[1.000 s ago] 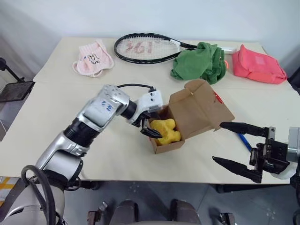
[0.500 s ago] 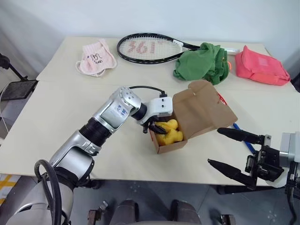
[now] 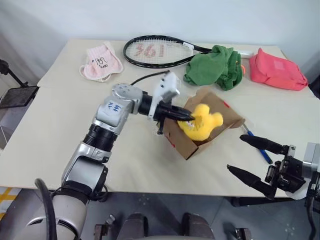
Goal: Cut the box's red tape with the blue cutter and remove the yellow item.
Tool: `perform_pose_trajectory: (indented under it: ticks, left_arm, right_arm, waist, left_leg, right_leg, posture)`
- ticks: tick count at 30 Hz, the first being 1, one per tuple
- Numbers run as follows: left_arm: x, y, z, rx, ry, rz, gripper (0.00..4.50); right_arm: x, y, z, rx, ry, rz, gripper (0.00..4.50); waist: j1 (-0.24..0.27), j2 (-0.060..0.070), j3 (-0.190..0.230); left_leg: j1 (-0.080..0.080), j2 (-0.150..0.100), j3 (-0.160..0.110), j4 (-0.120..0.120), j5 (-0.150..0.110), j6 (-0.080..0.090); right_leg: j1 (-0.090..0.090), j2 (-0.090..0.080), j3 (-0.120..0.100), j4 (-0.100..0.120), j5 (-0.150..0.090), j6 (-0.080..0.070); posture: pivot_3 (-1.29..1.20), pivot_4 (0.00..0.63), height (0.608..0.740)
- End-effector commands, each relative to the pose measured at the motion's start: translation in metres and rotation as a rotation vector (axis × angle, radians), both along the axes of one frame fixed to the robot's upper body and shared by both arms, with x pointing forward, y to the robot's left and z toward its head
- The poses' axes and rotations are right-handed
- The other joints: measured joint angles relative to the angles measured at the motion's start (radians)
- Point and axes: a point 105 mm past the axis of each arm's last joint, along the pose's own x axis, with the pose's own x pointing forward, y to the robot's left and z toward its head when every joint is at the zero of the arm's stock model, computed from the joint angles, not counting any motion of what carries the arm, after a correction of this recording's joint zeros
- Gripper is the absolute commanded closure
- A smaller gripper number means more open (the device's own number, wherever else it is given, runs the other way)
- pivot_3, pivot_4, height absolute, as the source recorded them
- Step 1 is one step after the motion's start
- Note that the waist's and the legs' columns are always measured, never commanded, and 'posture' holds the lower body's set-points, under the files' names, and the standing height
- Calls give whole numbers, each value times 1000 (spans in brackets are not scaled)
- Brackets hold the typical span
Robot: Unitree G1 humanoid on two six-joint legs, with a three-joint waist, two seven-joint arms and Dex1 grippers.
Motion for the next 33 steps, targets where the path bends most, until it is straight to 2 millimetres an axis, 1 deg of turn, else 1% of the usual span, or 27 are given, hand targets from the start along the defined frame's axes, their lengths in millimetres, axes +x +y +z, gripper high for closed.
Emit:
perform_pose_trajectory:
  ticks: [1, 2, 5, 6, 7, 8, 9, 10, 11, 12, 13, 15, 17, 19, 20, 22, 24, 25, 27, 29, 32, 33]
  left_arm:
    - [4, 21, 21, -173, -57, 32, 4463]
    - [7, 31, 29, -252, -60, 63, 4463]
    - [12, 54, 43, -418, -64, 140, 4463]
    - [13, 64, 41, -431, -67, 187, 4463]
    - [14, 80, 37, -437, -78, 247, 4463]
    - [16, 110, 25, -414, -81, 374, 4463]
    - [15, 130, 17, -392, -85, 462, 4463]
    - [13, 158, 2, -338, -103, 585, 4463]
    - [11, 175, -7, -297, -117, 659, 4463]
    - [5, 192, -22, -217, -137, 730, 4463]
    - [0, 210, -38, -150, -124, 807, 4463]
    - [-9, 227, -59, -41, -129, 881, 4463]
    - [-17, 237, -76, 34, -130, 926, 4463]
    - [-21, 249, -90, 73, -120, 991, 4463]
    - [-23, 252, -95, 87, -122, 1012, 4463]
    - [-26, 252, -100, 85, -105, 1024, 4463]
    - [-30, 246, -100, 59, -91, 1000, 4021]
    - [-34, 241, -99, 54, -87, 961, 3788]
    - [-39, 235, -94, 27, -59, 911, 3206]
    - [-44, 237, -88, 28, -43, 886, 2583]
    - [-59, 249, -77, 61, -28, 822, 1719]
    - [-63, 256, -74, 81, -33, 816, 1719]
  right_arm:
    - [-1, 1, 5, 5, -62, 7, 0]
    - [0, 2, 6, 8, -73, 9, 0]
    - [1, 2, 6, 10, -97, 17, 0]
    - [2, 3, 7, 12, -111, 25, 0]
    - [4, 5, 8, 16, -119, 40, 0]
    - [6, 9, 9, 25, -129, 74, 0]
    - [6, 11, 11, 31, -136, 98, 0]
    - [8, 16, 13, 45, -146, 136, 0]
    - [9, 20, 14, 54, -153, 161, 0]
    - [12, 23, 18, 99, -151, 173, 0]
    - [13, 28, 18, 102, -144, 215, 0]
    - [13, 37, 15, 84, -129, 288, 0]
    - [10, 44, 8, 54, -95, 364, 0]
    - [8, 51, 1, 40, -73, 425, 0]
    - [9, 54, -1, 39, -71, 445, 0]
    - [10, 59, -5, 42, -59, 472, 0]
    - [11, 60, -8, 35, -63, 480, 0]
    - [13, 59, -9, 30, -65, 472, 0]
    - [18, 55, -8, 26, -72, 444, 0]
    - [22, 50, -6, 20, -76, 414, 0]
    - [29, 37, -4, 4, -91, 344, 0]
    - [31, 34, -4, -1, -91, 326, 0]
  waist:
    - [0, 0, 0]
    - [0, 0, 0]
    - [-1, 0, 0]
    - [-2, 0, 0]
    - [-3, 0, 0]
    - [-12, 0, 0]
    - [-29, 1, 0]
    - [-43, 1, -1]
    - [-52, 1, 0]
    - [-54, 1, 0]
    - [-54, 0, 0]
    - [-48, 0, 0]
    - [-27, 0, 0]
    - [-12, 0, 0]
    - [-8, 0, 0]
    - [-8, 0, 0]
    - [-15, 0, 0]
    - [-18, 0, 0]
    - [-23, 0, 0]
    - [-24, 0, 0]
    - [-25, 0, 0]
    - [-26, 0, 0]
  left_leg:
    - [0, 0, 0, 0, 0, 0]
    - [0, 0, 0, 0, 0, 0]
    - [0, 0, 0, 0, 0, 0]
    - [0, 0, 0, 0, 0, 0]
    - [0, 0, 0, 0, 0, 0]
    - [0, 0, 0, 0, 0, 0]
    - [1, 0, 0, -1, 0, 0]
    - [3, 0, 0, -2, 0, 0]
    - [5, 0, -1, -4, 0, 0]
    - [6, 1, -1, -6, 0, -1]
    - [8, 0, -1, -7, 0, -1]
    - [8, 0, -1, -7, 0, -1]
    - [9, 0, -3, -6, 0, -1]
    - [9, 0, -5, -3, -1, -1]
    - [9, 0, -7, -2, -2, 0]
    - [10, 0, -7, -1, -3, 0]
    - [14, 0, -6, -2, -5, 0]
    - [15, 0, -6, -2, -5, -1]
    - [16, 1, -6, -3, -5, -1]
    - [16, 1, -6, -3, -5, -1]
    - [17, 1, -5, -4, -5, -2]
    - [17, 2, -5, -4, -5, -2]
  right_leg:
    - [0, 0, 0, 0, 0, 0]
    - [0, 0, 0, 0, 0, 0]
    - [0, 0, 0, 0, 0, 0]
    - [0, 0, 0, 0, 0, 0]
    - [0, 0, 0, 0, 0, 0]
    - [0, 0, 0, 1, 0, 0]
    - [0, 0, 0, 1, 0, 0]
    - [0, 0, 1, 2, 0, 0]
    - [0, 0, 2, 3, 0, 0]
    - [0, 0, 2, 4, 0, 0]
    - [0, 0, 1, 4, 0, 0]
    - [1, 0, 2, 4, 0, 0]
    - [4, 0, 0, 3, 0, 0]
    - [7, 0, 0, 0, 0, 0]
    - [9, 0, 0, -1, 0, 0]
    - [12, 0, 0, -3, 0, 0]
    - [15, 0, 0, -3, 0, 0]
    - [15, 0, 0, -2, 0, 0]
    - [15, 1, 0, -1, 0, 0]
    - [15, 1, 0, -1, 0, 0]
    - [15, 1, 0, -1, 0, 0]
    - [14, 1, 0, -1, 0, 0]
  posture:
    - [0, 150, 740]
    - [0, 150, 740]
    - [0, 150, 740]
    - [0, 150, 740]
    - [0, 150, 740]
    - [0, 150, 740]
    - [0, 150, 740]
    - [0, 150, 740]
    - [0, 150, 740]
    - [0, 150, 740]
    - [0, 150, 740]
    - [0, 150, 740]
    - [0, 150, 740]
    - [0, 150, 740]
    - [0, 150, 740]
    - [0, 150, 740]
    - [0, 150, 740]
    - [0, 150, 740]
    - [0, 150, 740]
    - [0, 150, 740]
    - [0, 150, 740]
    - [0, 150, 740]
